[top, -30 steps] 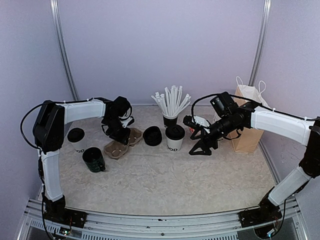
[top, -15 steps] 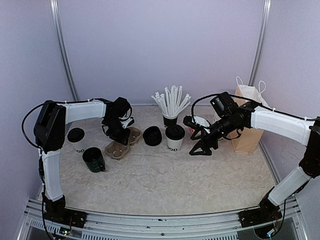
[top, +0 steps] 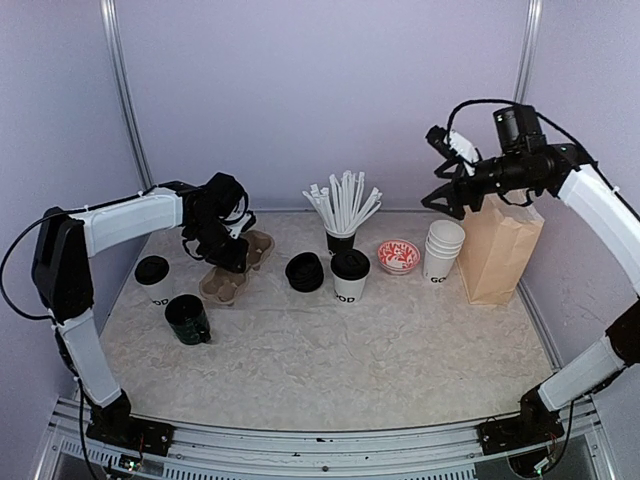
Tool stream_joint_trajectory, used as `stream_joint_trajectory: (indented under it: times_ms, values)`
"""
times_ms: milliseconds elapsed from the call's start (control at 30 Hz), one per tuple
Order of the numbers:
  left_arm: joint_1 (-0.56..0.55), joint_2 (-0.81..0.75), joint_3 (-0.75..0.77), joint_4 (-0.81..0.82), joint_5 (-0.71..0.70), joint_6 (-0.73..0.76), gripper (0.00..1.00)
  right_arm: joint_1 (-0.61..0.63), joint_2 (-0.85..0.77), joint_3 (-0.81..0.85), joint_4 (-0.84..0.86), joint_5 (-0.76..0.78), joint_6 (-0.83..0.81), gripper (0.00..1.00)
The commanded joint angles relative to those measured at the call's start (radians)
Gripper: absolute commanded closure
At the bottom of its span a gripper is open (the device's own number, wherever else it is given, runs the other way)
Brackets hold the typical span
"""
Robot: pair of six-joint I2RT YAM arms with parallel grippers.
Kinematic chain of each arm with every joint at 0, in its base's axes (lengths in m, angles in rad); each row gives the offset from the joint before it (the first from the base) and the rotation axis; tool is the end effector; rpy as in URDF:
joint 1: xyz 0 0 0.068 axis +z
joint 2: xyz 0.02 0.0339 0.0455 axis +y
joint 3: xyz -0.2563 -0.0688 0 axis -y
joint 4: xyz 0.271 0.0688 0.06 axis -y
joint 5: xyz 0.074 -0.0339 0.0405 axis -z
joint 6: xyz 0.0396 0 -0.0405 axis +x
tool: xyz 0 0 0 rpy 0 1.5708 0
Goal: Pack the takeout coffee
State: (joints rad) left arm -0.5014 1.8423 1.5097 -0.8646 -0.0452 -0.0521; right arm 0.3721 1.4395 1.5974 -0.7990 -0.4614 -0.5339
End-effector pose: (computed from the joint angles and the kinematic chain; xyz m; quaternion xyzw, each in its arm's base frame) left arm 0.3568 -0.1935 0.2229 0.2147 0.9586 -0.0294 0.1847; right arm 0.3032 0.1373 0.4040 -0.4730 0.7376 0.1685 0.4515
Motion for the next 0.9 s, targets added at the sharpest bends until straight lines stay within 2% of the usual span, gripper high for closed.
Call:
stream_joint_trajectory:
  times_ms: [0,200,367,600,867]
  values:
    - [-0.015,-0.115,-0.021,0.005,-0.024,-0.025,0.66,-0.151,-0.093,0.102,-0.011,0.111,0.057,0.12]
    - [-0.036,-0.193,-0.021,0.026,-0.018,-0.011,0.65,-0.378,-0.153,0.074,0.031,0.381,0.152,0.11]
    - [-0.062,-0.224,-0.031,0.043,-0.01,-0.001,0.65,-0.515,-0.098,0.044,-0.045,0.451,0.216,0.11]
    - [-0.069,-0.253,-0.058,0.061,0.015,0.013,0.65,-0.577,0.078,0.144,-0.124,0.386,0.249,0.1]
    - [-0.071,-0.264,-0.084,0.08,0.024,0.011,0.65,-0.579,0.215,0.255,-0.141,0.328,0.244,0.11]
